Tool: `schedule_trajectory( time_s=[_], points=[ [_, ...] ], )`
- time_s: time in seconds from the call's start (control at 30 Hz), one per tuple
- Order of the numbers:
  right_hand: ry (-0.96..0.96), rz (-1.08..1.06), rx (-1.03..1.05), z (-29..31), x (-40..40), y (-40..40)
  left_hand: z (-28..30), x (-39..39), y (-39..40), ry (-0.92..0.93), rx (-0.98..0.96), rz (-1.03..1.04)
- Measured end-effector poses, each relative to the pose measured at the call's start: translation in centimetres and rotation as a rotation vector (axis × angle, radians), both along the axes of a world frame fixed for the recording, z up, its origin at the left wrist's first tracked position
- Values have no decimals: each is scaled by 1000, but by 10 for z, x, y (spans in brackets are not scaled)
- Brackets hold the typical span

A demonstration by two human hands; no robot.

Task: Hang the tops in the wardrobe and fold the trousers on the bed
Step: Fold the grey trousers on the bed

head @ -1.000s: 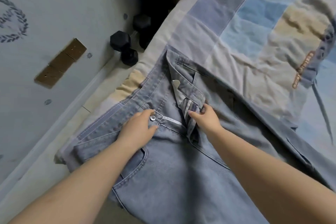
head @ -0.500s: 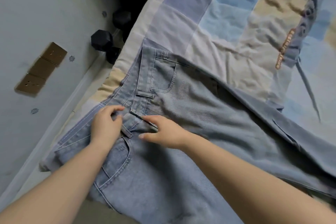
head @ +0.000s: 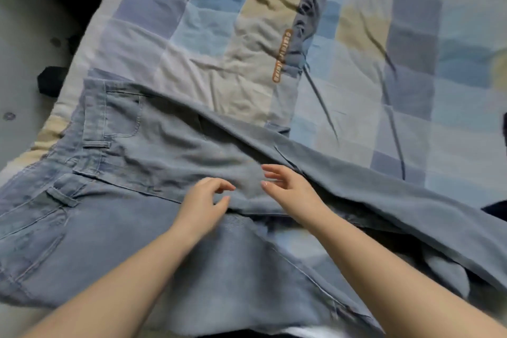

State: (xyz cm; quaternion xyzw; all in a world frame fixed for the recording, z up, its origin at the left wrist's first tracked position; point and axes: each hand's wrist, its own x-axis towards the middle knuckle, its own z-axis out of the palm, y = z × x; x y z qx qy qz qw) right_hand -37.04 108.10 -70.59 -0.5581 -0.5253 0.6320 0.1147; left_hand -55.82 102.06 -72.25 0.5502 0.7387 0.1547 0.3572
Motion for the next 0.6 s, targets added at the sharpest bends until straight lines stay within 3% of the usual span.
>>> schedule_trajectory(
  time_s=[0.33, 0.47, 0.6],
  points=[
    [-309, -348, -60, -29, 321, -85, -14, 294, 14, -142, -170, -392],
    [-420, -618, -33, -48, 417, -124, -28, 386, 8, -87, -66, -589],
    [-417, -824, -178, -71, 479, -145, -40, 459, 2, -27, 43, -792]
  ],
)
